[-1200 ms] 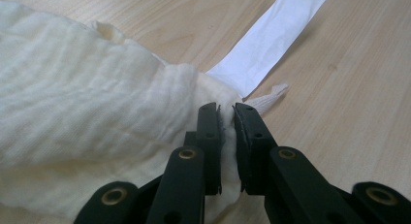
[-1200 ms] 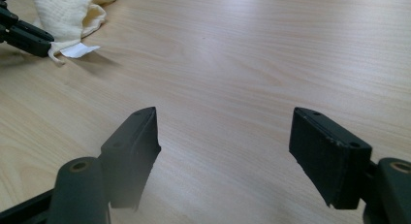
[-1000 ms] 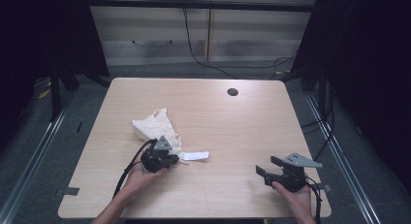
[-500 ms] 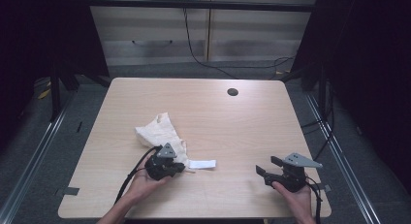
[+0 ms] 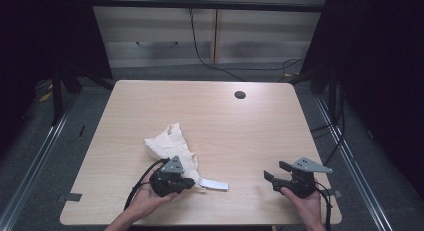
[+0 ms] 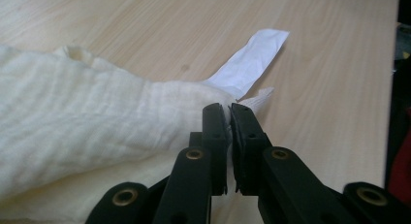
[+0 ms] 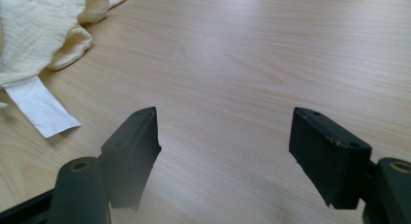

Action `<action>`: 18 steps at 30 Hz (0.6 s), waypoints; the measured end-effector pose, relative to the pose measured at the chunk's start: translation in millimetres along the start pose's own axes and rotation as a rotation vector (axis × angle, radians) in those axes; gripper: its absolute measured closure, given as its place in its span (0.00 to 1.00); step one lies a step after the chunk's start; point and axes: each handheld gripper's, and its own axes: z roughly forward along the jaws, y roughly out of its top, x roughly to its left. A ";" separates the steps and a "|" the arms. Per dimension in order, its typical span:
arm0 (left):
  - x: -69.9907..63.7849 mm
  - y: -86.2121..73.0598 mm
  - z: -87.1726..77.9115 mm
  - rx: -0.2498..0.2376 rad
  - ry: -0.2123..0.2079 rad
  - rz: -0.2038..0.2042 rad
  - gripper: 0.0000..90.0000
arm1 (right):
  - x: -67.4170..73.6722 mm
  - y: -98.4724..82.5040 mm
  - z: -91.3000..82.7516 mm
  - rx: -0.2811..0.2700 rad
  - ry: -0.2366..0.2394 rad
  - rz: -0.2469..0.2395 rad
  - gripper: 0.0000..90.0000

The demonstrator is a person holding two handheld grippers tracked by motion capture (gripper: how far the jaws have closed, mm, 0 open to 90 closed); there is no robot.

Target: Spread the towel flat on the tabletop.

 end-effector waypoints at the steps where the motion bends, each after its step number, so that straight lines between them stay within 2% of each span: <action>1: -2.5 2.0 -2.2 -0.011 0.001 0.009 0.95 | 0.1 0.0 0.0 0.000 -0.001 0.000 0.29; 5: -1.5 14.4 -20.0 -0.088 0.013 0.002 0.95 | 0.8 0.1 -0.3 -0.001 0.001 -0.002 0.29; 11: 15.7 24.5 -46.8 -0.182 0.048 -0.044 0.95 | 0.3 0.0 0.7 0.007 0.003 -0.003 0.29; 14: 20.5 31.3 -60.3 -0.228 0.063 -0.053 0.95 | 0.7 0.4 1.2 0.003 0.008 -0.002 0.29; 18: 26.8 41.4 -79.6 -0.318 0.108 -0.070 0.95 | 0.6 0.6 1.8 0.006 0.010 -0.006 0.30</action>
